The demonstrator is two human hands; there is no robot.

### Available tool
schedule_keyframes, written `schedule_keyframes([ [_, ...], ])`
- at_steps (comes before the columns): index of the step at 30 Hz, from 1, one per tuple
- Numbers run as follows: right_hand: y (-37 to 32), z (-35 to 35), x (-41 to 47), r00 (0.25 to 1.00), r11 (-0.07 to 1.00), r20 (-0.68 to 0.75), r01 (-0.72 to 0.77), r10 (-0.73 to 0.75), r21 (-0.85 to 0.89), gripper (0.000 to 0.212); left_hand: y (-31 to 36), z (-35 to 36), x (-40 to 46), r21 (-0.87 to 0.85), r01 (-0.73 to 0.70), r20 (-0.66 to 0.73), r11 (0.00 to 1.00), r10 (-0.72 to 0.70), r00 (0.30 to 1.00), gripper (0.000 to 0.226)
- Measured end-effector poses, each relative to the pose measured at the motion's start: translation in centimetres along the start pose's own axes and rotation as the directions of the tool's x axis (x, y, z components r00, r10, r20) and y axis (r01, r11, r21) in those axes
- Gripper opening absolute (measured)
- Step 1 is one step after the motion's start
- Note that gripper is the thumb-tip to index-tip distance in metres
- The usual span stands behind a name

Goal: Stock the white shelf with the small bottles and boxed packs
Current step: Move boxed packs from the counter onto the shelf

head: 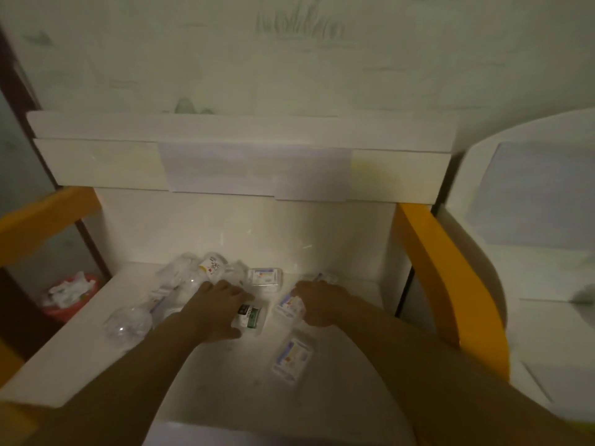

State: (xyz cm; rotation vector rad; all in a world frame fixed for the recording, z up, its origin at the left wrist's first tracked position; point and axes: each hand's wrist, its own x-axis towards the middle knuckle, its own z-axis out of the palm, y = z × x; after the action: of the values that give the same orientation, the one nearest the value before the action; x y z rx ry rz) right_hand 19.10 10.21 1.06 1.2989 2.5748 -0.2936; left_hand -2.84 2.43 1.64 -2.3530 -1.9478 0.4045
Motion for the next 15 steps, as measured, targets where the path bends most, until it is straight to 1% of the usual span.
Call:
schedule_keyframes([
  [4,0.0,1.2,0.8,0.999,0.998,-0.011,0.038,-0.039,-0.039,0.069,0.2,0.5,0.2,0.026,-0.027,-0.012,0.999,0.027,1.000,0.068],
  [7,-0.5,1.4,1.3,0.996,0.992,-0.037,0.083,-0.087,-0.094,0.072,0.0,0.6,0.1,-0.021,-0.046,-0.024,0.999,0.046,0.999,0.068],
  [8,-0.8,1.6,1.5,0.995,0.989,-0.033,0.091,-0.096,-0.116,0.072,0.0,0.5,0.1,-0.062,-0.049,-0.025,0.997,0.048,0.999,0.068],
  [10,-1.0,2.1,1.7,0.994,0.984,-0.047,0.092,-0.100,-0.150,0.069,-0.2,0.2,-0.1,-0.207,-0.045,-0.027,0.977,0.040,0.999,0.065],
  [13,-1.0,2.2,1.9,0.987,0.977,-0.116,0.086,-0.109,-0.194,0.059,-0.8,-0.3,-0.2,-0.456,-0.022,-0.020,0.890,0.014,1.000,0.060],
  [15,-1.0,1.9,1.7,0.989,0.984,-0.120,0.061,-0.082,-0.169,0.058,-1.2,-0.8,-0.4,-0.532,-0.007,-0.020,0.847,-0.005,1.000,0.059],
])
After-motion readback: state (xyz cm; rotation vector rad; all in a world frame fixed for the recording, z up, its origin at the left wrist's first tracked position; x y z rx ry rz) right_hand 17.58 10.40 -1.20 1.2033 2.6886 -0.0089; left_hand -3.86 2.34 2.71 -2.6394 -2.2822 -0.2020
